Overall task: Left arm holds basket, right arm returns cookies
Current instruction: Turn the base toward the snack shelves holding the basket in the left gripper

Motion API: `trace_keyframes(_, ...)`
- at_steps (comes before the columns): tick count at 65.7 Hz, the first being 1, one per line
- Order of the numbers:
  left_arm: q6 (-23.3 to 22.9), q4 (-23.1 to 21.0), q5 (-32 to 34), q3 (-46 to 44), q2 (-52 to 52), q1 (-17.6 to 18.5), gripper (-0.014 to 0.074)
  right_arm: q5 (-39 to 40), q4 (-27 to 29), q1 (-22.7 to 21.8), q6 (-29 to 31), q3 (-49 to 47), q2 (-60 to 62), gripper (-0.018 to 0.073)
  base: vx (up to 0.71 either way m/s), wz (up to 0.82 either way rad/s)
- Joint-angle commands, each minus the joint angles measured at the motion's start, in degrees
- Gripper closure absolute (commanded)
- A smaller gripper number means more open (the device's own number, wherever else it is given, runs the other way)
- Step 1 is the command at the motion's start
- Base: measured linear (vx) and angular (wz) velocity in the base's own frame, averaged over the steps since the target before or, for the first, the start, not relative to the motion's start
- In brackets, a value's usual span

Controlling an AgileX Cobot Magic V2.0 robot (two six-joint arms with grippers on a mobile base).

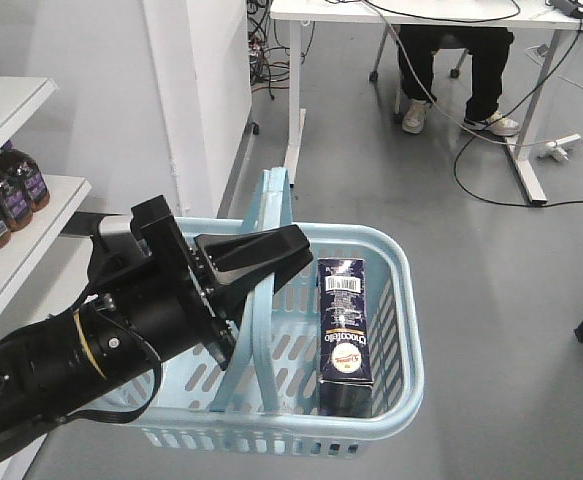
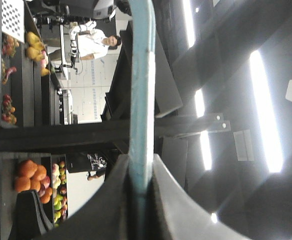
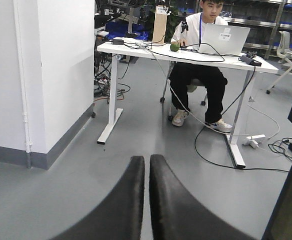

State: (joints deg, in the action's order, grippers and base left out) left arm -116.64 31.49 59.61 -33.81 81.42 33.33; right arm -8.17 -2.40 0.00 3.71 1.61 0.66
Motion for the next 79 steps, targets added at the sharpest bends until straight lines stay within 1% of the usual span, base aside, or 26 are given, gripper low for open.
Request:
trace_keyframes(1,0.05,-2.58,6.58,-1.61,-2.35,0.4,0.0599,4.36,-0.29,-0.05,0.31,1.01,0.64,0.0562,0.32,0.12)
trace_keyframes(30,0.05,-2.58,6.58,-1.61,-2.35,0.4,0.0599,4.36,-0.29,-0.05,0.31,1.01,0.64,0.0562,0.26,0.23)
trace_keyframes(79,0.05,-2.58,6.58,-1.61,-2.35,0.4,0.0599,4.36,-0.29,-0.05,0.31,1.01,0.64,0.0562,0.11,0.41)
